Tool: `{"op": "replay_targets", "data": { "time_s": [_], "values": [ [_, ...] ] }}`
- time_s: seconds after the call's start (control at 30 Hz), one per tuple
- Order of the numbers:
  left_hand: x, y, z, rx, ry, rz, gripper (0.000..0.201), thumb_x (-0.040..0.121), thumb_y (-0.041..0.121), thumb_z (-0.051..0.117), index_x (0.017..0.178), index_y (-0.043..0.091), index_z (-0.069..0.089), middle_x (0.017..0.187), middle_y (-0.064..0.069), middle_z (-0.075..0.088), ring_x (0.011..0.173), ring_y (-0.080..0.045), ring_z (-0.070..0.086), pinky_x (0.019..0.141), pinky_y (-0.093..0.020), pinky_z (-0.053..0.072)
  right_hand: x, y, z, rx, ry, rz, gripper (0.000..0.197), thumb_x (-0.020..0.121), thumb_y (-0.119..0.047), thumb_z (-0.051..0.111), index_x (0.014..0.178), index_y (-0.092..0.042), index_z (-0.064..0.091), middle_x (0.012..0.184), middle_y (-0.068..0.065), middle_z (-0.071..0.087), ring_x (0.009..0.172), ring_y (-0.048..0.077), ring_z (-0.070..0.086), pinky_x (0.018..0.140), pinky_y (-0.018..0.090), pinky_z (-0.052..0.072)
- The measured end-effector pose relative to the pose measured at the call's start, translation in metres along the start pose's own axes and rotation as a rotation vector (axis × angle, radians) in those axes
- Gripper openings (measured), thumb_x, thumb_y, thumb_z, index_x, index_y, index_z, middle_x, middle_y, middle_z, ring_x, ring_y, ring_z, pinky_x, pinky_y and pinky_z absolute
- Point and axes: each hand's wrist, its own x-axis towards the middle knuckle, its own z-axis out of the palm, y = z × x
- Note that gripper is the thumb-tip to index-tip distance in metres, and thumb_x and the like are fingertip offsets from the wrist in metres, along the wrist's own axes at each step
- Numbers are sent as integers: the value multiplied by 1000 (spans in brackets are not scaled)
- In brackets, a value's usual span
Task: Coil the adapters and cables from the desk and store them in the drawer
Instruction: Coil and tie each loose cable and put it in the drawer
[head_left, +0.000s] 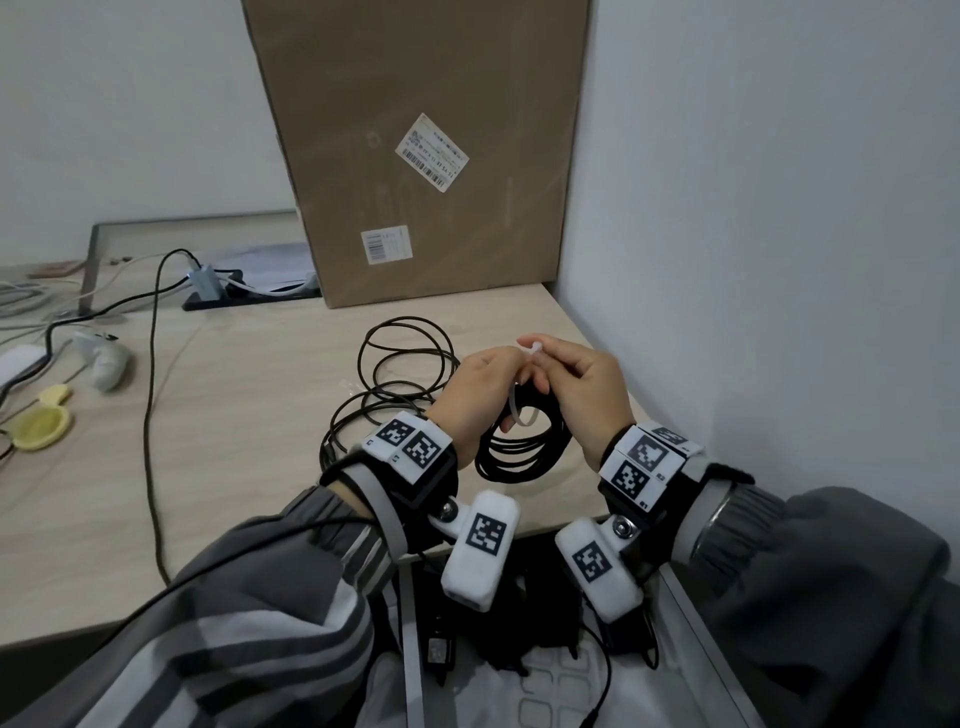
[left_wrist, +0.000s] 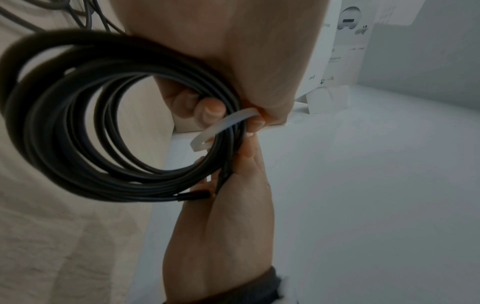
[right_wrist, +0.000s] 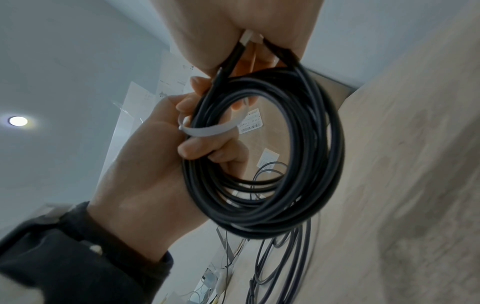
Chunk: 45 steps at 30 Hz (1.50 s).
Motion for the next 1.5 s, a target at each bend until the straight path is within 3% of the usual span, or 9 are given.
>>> {"op": "replay_targets", "data": {
  "time_s": [0.17,0.3,0.43,0.53,0.6,0.8,0.97,1.2,1.5],
  "values": [
    [3,-7,-2,32,43,-7,34,96,13,42,63,11,50,69,0,60,48,-12,40,37,-20,28,3,-7,-2,103,-39,157,22,96,-14,50,99,-7,71,81,11,60,75,13,59,62,18,52],
    [2,-12,-1,57,44,-3,31,97,13,42,67,8,50,65,4,59,45,-11,37,36,-19,27,10,-8,-3,181,-132,356,29,97,-20,50,79,-13,72,76,14,55,74,23,55,70,29,52],
    [-2,-12,-3,64,35,-26,34,98,12,40,66,7,50,62,5,59,39,-9,34,36,-19,24,16,-14,-9,267,-261,597,31,93,-23,56,67,-7,57,61,6,50,64,21,54,56,24,54],
    [-3,-13,-3,102,0,-69,33,99,16,42,70,6,53,60,2,56,37,-7,35,36,-18,24,22,-23,-15,202,-295,729,19,90,-19,59,73,-11,59,66,1,54,66,13,58,57,21,54],
    [-2,-15,-3,138,-16,-100,32,100,22,45,74,7,56,67,-6,57,38,-8,35,37,-18,26,29,-26,-21,81,-274,764,9,86,-16,63,77,-16,64,76,-4,60,77,9,59,71,24,53],
    [0,-22,1,114,23,-111,19,97,23,51,111,11,52,73,-1,66,44,-11,41,38,-19,28,39,-31,-29,-278,-332,700,10,78,-22,73,87,-21,68,90,-8,72,89,3,67,86,26,40],
    [2,-20,3,154,-14,-90,30,101,30,44,94,11,66,71,1,66,43,-9,39,36,-18,27,43,-39,-27,-455,-223,569,9,75,-22,75,71,-20,67,80,-8,70,84,7,64,81,33,38],
    [4,-25,10,98,25,-41,33,102,25,44,82,13,67,66,7,64,41,-6,39,37,-17,27,40,-37,-25,-452,-253,503,15,87,-25,66,75,-18,63,72,-4,65,68,7,61,73,27,42],
    [7,-21,5,90,67,-46,41,102,28,42,74,9,65,68,-4,63,38,-6,36,38,-18,27,26,-34,-30,-150,-282,364,10,88,0,59,86,-5,67,73,6,67,66,11,65,77,25,53]
  ]
}}
